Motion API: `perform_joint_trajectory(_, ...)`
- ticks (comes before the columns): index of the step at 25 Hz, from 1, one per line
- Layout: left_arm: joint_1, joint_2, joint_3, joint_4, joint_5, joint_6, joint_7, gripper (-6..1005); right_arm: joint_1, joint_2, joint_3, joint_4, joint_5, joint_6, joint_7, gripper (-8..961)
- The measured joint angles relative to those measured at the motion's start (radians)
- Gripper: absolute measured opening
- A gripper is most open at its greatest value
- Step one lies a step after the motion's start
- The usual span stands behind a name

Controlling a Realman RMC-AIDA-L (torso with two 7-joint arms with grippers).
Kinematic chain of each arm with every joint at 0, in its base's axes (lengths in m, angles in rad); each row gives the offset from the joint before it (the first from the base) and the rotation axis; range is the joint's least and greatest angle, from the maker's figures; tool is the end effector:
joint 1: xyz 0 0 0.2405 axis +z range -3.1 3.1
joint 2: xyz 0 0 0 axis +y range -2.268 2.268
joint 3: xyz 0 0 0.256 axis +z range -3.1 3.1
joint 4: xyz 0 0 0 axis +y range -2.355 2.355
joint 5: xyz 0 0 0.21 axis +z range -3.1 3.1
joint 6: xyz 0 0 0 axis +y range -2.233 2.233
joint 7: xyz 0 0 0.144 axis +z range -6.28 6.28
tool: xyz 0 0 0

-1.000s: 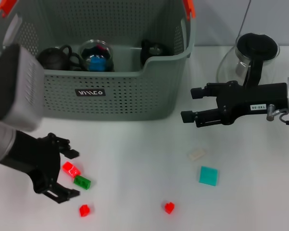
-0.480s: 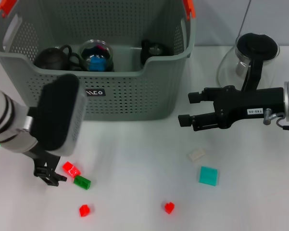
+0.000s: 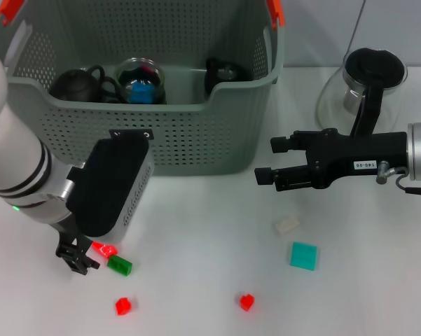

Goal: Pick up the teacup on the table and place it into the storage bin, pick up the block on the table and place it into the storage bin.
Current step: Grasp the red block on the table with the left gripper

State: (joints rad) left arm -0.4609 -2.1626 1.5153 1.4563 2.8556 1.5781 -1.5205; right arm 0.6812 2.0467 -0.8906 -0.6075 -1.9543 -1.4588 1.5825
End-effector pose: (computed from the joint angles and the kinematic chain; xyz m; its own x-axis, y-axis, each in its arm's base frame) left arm -0.2089 0.3201 -0.0170 0.7068 -0.3114 -0.6352 -0.3603 -0.9312 0.0556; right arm 0.2142 0.3662 -0.0200 0.8142 -0.4110 -0.4101 -0.4663 -0.8837 -0.0403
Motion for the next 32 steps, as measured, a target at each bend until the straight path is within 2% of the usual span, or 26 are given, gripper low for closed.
perform_joint_trajectory(7, -0.041, 0.013, 0.011, -0.066, 0.002, -0.016, 0.005, 829, -0.001, 0.001, 0.005, 0.0, 0.003, 0.002, 0.001, 912)
perform_joint_trajectory(13, -0.069, 0.02, 0.023, -0.112, 0.003, -0.016, 0.002, 631, 0.0, 0.001, 0.008, 0.0, 0.003, 0.003, 0.001, 911)
perform_joint_trajectory(23, -0.101, 0.026, 0.025, -0.186, 0.004, -0.039, 0.005, 539, 0.004, 0.002, 0.009, 0.0, 0.003, 0.002, 0.001, 912)
perform_joint_trajectory(32, -0.117, 0.024, 0.026, -0.226, 0.004, -0.056, 0.0, 536, 0.001, 0.003, 0.009, 0.0, 0.003, 0.001, 0.0, 911)
